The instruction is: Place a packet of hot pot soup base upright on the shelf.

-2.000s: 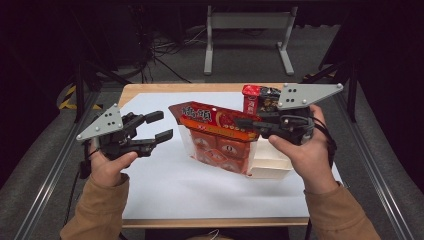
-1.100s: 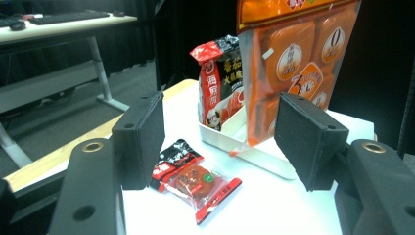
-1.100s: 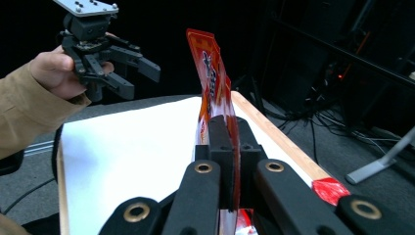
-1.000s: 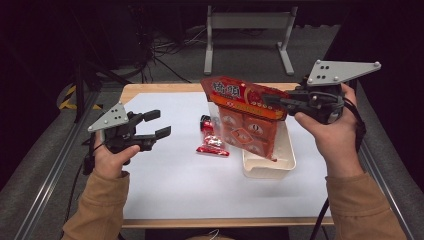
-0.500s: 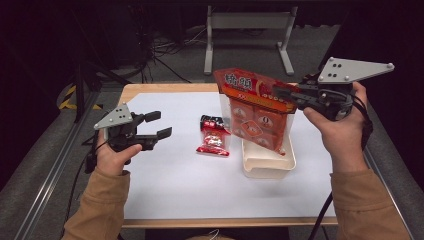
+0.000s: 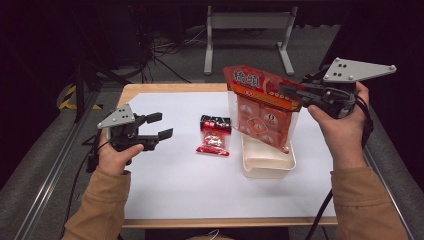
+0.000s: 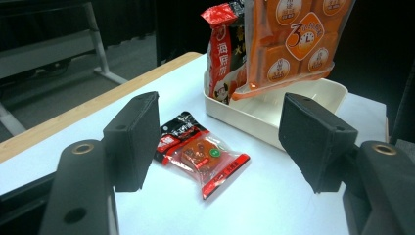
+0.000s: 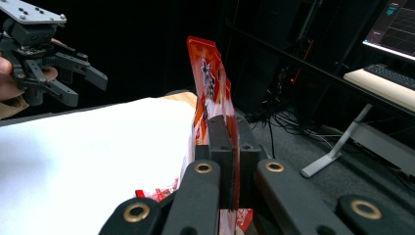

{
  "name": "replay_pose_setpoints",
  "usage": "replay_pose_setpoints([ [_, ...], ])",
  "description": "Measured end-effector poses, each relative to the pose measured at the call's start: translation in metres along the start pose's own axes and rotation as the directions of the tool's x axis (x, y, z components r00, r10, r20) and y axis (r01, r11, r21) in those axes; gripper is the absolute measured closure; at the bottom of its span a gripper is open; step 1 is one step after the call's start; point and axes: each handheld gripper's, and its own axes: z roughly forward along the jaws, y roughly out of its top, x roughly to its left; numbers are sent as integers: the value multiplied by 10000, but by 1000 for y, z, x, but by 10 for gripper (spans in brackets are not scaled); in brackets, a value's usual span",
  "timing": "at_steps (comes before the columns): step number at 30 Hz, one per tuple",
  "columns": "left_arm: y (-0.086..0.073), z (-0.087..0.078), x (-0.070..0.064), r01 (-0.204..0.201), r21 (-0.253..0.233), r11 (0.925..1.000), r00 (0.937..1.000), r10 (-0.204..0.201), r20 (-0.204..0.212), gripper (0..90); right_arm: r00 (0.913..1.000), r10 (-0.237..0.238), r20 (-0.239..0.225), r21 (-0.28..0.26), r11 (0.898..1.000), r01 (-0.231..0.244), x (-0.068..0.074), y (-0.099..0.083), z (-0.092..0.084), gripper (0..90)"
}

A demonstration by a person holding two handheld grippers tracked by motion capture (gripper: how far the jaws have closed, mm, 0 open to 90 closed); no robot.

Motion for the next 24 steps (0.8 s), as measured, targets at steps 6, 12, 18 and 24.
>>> replay_pose_setpoints([
  [6,-1,2,1,50,72,10000,10000,-51,27,330,10000,71,69,-107,9999,-70,-5,-9,0,900],
  [12,-3,5,1,-1,107,9999,10000,0,60,344,9996,217,203,-86,9997,-215,-10,-19,2,900],
  [18,-5,9,3,-64,-31,10000,9996,65,265,354,9988,382,318,-82,9992,-380,-15,-28,3,900],
  [24,-8,13,4,-12,146,9999,9997,9,255,341,9972,585,459,-42,9983,-583,-19,-38,4,900],
])
